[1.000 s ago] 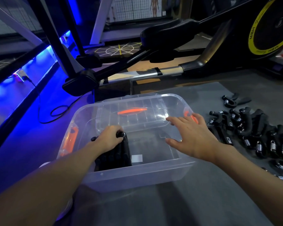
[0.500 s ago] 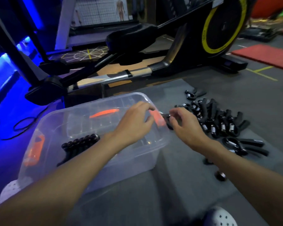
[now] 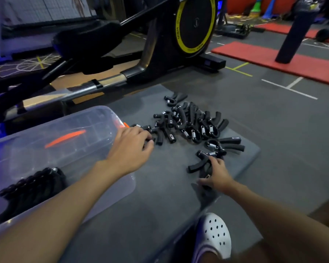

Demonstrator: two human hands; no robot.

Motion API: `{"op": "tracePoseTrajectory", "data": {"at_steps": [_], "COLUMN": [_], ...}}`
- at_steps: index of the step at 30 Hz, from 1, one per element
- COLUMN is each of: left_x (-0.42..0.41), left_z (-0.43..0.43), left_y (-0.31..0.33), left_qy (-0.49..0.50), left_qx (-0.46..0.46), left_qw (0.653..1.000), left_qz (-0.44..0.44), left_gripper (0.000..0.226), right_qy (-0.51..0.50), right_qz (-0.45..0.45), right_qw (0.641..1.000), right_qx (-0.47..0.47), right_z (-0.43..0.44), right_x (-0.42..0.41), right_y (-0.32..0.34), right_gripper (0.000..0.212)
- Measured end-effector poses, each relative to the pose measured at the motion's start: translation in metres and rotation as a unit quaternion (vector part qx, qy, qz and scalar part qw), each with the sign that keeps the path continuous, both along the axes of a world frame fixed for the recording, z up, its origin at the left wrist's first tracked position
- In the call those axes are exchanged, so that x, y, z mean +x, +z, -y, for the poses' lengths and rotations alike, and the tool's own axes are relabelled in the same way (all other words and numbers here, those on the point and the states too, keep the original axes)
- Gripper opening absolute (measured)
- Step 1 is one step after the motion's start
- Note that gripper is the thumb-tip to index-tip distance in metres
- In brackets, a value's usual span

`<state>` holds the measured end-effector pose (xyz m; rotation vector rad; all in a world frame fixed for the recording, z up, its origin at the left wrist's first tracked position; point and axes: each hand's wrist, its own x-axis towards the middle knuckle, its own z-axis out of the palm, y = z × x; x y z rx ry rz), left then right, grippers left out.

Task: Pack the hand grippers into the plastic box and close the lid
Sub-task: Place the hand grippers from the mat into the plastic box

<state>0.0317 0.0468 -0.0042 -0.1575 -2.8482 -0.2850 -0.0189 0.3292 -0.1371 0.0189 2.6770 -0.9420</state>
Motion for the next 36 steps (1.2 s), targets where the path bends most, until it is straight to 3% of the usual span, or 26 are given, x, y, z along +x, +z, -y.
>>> {"op": "tracePoseTrajectory", "data": {"at_steps": [3,6,9,12,19,25,27,32,36], "left_x": [0.001,0.001,0.002,0.001,0.0,0.0,0.0,0.0,-0.001], "left_z": [0.0,0.0,0.001,0.002,0.001,0.001,0.002,0.012,0.036], "left_y": [0.0,0.0,0.0,-0.001,-0.002,0.0,0.001,0.02,0.049], "left_qy": [0.001,0.003,0.008,0.01,0.017,0.011,0.008,0.042,0.042], "left_qx": [0.008,0.011,0.019,0.016,0.002,0.026,0.055,0.254,0.326], "left_qw": [1.0,1.0,1.0,1.0,1.0,0.999,0.998,0.966,0.944], "left_qz": [-0.006,-0.008,-0.005,-0.004,-0.011,-0.019,-0.019,-0.009,-0.024], "left_gripper": [0.037,0.028,0.034,0.036,0.036,0.021,0.02,0.019,0.017], "right_qy": [0.02,0.04,0.051,0.068,0.089,0.042,0.044,0.069,0.118], "right_qz": [-0.035,-0.052,-0.057,-0.039,-0.016,-0.049,-0.064,-0.131,-0.182], "right_qw": [0.999,0.997,0.996,0.997,0.993,0.998,0.996,0.977,0.954], "right_qx": [-0.013,-0.039,-0.037,0.01,0.08,0.004,-0.037,-0.154,-0.209], "right_z": [0.007,0.013,0.02,0.027,0.036,0.034,0.038,0.063,0.091], "right_x": [0.001,-0.004,-0.011,-0.017,-0.028,-0.02,-0.02,-0.021,-0.011], "right_y": [-0.008,-0.007,-0.009,-0.009,0.0,0.005,0.021,0.08,0.132], "right_gripper": [0.118,0.111,0.112,0.125,0.132,0.119,0.117,0.122,0.116]}}
